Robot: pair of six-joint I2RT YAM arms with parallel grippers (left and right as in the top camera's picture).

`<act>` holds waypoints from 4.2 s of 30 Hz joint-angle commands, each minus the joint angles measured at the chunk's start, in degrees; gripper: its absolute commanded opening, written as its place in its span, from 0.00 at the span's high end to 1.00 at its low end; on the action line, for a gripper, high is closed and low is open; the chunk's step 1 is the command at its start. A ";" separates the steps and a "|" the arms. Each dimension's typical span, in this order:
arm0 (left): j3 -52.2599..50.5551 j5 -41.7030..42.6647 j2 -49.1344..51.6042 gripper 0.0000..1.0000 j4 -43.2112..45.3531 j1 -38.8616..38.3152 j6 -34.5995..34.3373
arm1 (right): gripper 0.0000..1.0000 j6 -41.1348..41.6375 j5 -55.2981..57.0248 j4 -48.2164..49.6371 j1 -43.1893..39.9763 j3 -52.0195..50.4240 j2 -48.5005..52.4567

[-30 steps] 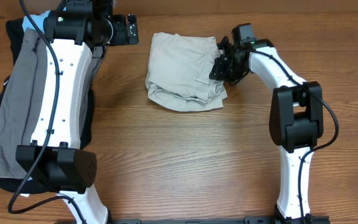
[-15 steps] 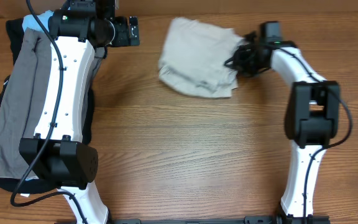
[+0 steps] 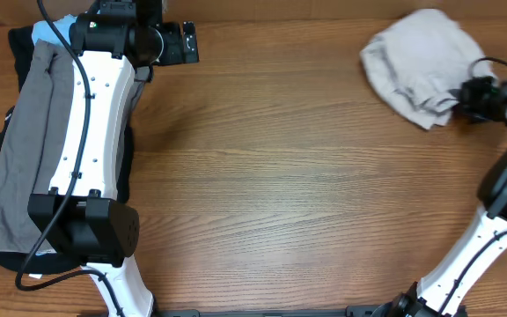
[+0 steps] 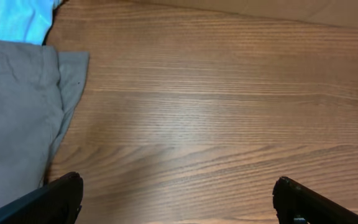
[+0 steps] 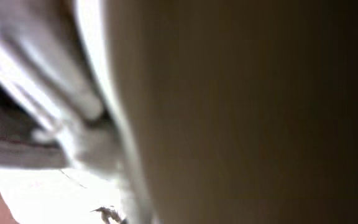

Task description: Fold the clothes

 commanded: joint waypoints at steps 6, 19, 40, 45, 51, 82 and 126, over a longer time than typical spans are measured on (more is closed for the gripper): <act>-0.22 -0.57 0.90 0.00 1.88 0.04 -2.54 | 0.96 13.25 11.76 0.83 -4.24 -0.26 0.04; -0.22 -0.59 0.90 0.00 2.71 -0.68 -2.51 | 0.96 17.51 13.07 2.36 -4.83 -0.26 -0.11; -0.22 -0.59 0.90 0.00 3.06 -0.68 -2.49 | 0.00 -25.07 3.65 -10.82 -7.17 -0.20 -26.01; -0.22 -0.59 0.90 0.00 3.08 -0.66 -2.49 | 0.00 -38.56 -9.03 -16.85 -5.60 -0.20 -35.23; -0.22 -0.59 0.92 0.00 5.40 -0.66 -2.51 | 0.00 -46.31 -8.13 -27.98 1.57 -0.20 -45.05; -0.22 -0.59 1.01 0.00 5.07 -0.66 -2.51 | 0.00 -46.97 14.69 -26.29 31.89 -2.16 -48.98; -0.22 -0.59 1.01 0.00 5.07 -0.66 -2.51 | 0.00 -46.90 17.57 35.39 25.22 -104.32 -136.02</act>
